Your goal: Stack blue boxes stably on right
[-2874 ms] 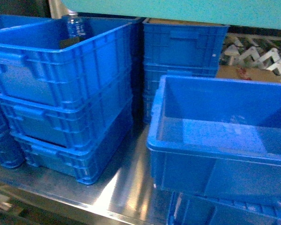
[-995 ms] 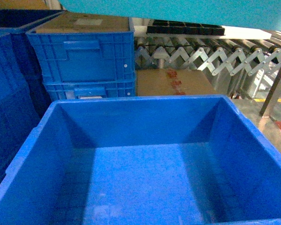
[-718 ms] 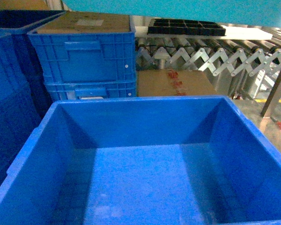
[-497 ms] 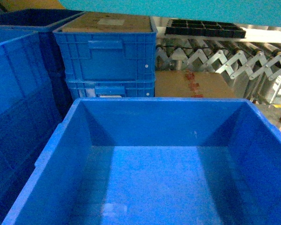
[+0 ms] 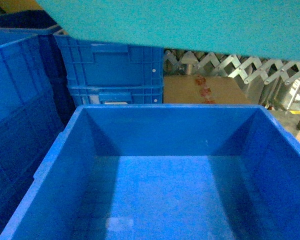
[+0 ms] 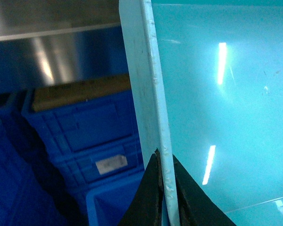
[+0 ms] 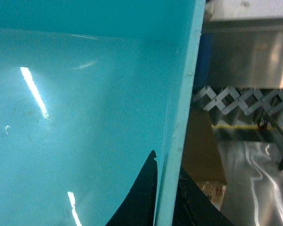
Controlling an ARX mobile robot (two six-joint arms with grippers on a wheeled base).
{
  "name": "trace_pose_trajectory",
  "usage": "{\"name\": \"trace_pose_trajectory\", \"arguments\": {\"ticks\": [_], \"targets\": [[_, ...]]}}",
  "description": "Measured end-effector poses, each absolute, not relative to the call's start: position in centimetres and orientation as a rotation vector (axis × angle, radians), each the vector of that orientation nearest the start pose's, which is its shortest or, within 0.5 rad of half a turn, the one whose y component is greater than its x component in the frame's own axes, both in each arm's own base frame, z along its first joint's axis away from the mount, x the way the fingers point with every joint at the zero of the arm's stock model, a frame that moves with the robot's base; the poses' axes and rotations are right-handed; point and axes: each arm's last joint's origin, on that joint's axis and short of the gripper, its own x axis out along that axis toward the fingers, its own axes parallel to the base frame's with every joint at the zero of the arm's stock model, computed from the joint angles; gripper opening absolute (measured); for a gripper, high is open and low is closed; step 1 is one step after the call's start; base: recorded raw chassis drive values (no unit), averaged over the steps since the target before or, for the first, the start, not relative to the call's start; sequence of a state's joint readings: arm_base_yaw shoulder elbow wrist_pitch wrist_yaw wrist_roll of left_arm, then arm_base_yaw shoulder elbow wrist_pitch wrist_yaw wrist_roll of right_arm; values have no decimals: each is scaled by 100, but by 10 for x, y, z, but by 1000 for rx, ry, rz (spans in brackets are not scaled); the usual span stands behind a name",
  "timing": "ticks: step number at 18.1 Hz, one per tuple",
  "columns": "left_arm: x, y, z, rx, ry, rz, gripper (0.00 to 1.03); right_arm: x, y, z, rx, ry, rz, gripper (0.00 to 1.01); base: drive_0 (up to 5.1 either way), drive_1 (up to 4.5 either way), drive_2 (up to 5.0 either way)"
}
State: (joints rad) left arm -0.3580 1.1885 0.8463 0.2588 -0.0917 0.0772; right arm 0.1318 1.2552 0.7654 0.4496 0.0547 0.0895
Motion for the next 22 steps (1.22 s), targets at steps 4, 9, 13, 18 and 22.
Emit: {"name": "trace_pose_trajectory", "arguments": {"ticks": [4,9,13,18,22], "targets": [[247,-94,285,115,223,-236,2,278,38,255,80,203,86,7,0,0,0],[256,-97,258,100,358,-215,2,295,39,221,77,315,107,7,0,0,0],[279,-103,225,73,492,-195,2,322,34,187,68,429,106,7,0,0,0],[298,-119,198,4,709,-136,2,346,30,155,19,552,126,7,0,0,0],[293,-122,192,-3,726,-129,2,344,30,152,6,560,129,7,0,0,0]]}}
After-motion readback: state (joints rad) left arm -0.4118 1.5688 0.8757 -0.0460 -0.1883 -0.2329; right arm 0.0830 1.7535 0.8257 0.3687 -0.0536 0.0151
